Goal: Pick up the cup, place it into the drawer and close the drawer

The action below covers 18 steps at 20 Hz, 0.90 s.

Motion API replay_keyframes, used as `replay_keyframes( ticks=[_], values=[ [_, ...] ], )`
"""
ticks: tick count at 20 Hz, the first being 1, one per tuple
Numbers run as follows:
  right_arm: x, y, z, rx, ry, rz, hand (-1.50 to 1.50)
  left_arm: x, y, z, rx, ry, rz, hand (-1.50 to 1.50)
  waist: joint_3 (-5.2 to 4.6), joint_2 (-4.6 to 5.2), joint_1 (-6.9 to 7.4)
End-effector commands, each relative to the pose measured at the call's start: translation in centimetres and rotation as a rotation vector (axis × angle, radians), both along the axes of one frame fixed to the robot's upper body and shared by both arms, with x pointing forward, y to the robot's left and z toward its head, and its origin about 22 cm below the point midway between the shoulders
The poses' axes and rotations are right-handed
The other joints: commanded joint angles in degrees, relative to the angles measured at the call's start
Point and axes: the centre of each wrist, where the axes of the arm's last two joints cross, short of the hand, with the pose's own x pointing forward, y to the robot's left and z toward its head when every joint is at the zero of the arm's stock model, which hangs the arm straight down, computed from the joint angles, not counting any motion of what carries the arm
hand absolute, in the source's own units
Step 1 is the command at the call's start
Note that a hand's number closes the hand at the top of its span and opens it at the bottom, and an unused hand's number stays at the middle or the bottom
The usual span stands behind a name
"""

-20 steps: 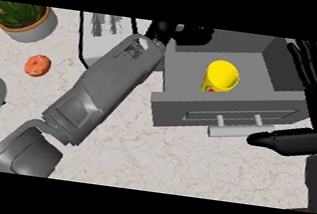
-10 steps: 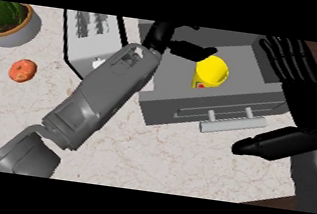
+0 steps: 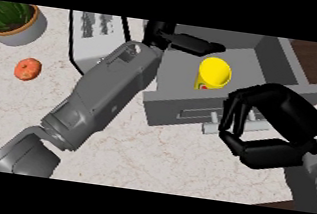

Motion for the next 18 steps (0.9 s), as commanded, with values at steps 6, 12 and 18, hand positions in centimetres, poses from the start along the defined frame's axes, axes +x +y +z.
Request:
replay_keyframes(
  ticks=[6,12,18],
  values=[
    [-1.8,-1.8,-0.4,-0.477,-0.036,-0.053,-1.50,0.2,-0.3,0.8,-0.072,-0.020,0.090,-1.50,0.08,-1.50,4.96],
    [-1.3,1.5,-7.0,-0.623,-0.032,-0.177,-1.50,0.1,0.4,-0.1,-0.158,-0.012,0.057,-1.50,0.08,-1.63,9.89],
    [0.4,1.8,-14.3,-0.775,0.034,-0.143,-1.50,-0.8,1.2,-2.0,-0.191,0.002,0.047,-1.50,0.12,-2.07,12.67]
  ],
)
